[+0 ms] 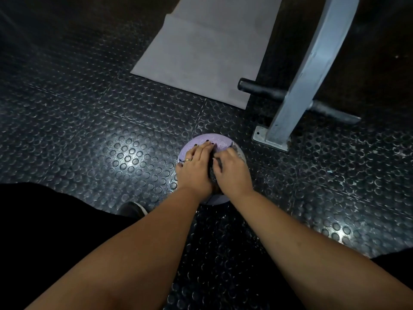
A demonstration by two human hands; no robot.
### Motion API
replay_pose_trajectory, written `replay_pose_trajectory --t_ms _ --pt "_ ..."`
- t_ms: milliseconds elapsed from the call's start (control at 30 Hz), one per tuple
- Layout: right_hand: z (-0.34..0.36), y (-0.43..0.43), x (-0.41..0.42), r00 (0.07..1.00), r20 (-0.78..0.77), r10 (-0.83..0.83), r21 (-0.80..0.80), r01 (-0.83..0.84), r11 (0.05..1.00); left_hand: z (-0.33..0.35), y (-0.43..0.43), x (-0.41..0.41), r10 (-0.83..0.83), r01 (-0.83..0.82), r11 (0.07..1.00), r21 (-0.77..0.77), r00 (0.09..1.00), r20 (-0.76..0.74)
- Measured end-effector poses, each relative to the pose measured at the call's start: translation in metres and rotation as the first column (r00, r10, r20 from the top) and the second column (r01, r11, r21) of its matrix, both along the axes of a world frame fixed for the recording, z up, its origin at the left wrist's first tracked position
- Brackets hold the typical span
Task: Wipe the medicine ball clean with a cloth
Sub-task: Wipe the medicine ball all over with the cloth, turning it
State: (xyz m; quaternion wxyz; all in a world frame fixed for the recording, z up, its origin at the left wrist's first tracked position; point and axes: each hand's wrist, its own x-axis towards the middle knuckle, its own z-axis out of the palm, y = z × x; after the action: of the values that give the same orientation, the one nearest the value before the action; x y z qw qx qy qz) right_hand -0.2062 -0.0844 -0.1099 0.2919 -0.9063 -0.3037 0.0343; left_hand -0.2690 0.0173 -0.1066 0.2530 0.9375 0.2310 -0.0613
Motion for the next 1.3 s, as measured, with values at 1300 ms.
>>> replay_pose_trajectory --t_ms 1300 --pt "-0.012 -0.015 -0.009 0.99 -0.019 0.143 0.025 -0.142 0.99 -0.001 0.023 0.01 0.055 -0.057 0.995 -0.077 0.998 -0.03"
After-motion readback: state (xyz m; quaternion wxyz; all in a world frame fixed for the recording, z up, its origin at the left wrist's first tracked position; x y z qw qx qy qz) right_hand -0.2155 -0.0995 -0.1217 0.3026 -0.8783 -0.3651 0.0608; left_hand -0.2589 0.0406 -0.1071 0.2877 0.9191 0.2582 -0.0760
